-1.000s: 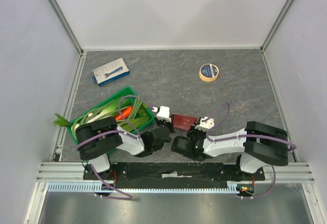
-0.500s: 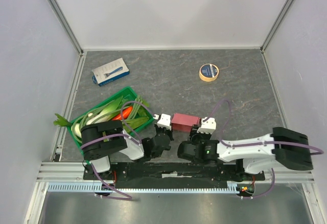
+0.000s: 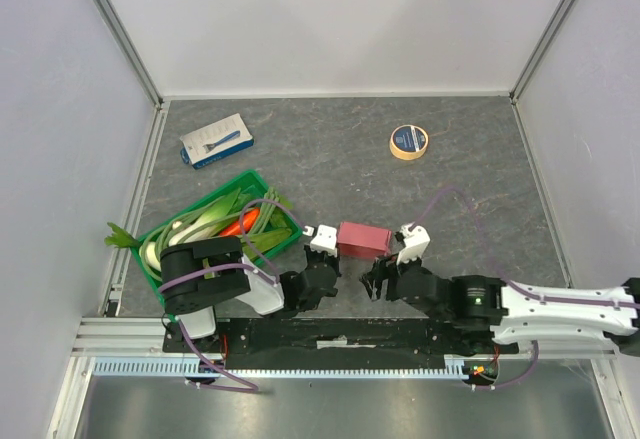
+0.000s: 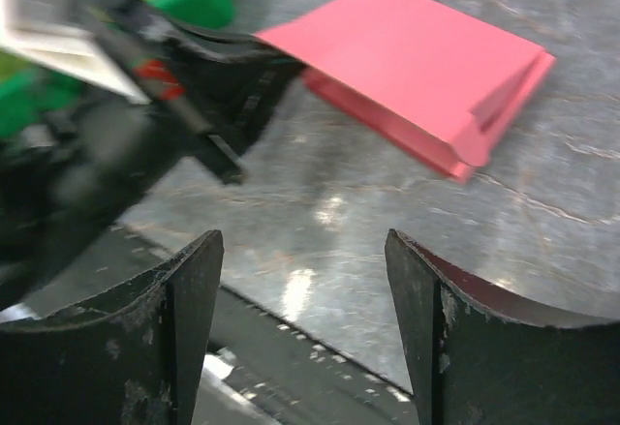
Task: Fold the paper box
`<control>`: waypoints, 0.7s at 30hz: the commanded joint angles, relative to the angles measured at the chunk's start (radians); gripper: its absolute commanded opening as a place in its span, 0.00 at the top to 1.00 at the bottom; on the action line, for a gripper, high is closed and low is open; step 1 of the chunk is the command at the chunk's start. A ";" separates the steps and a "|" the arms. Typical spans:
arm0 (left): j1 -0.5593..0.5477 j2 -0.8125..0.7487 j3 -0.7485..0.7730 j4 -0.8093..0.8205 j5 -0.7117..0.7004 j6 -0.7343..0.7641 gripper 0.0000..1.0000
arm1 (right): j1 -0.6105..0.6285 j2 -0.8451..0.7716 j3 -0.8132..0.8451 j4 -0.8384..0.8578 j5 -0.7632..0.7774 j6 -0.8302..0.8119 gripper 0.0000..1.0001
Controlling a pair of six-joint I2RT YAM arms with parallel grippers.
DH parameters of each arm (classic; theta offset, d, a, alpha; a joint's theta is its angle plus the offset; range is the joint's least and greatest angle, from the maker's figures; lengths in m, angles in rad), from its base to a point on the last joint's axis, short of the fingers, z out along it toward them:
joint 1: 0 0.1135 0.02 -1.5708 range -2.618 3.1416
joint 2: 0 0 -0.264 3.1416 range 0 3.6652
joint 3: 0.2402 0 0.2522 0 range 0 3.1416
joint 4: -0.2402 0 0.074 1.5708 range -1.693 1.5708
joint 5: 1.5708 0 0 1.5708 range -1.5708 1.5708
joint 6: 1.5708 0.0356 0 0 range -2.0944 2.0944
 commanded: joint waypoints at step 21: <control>-0.040 0.045 0.084 -0.106 -0.130 0.093 0.98 | -0.767 0.450 -0.080 1.156 -1.059 0.047 0.53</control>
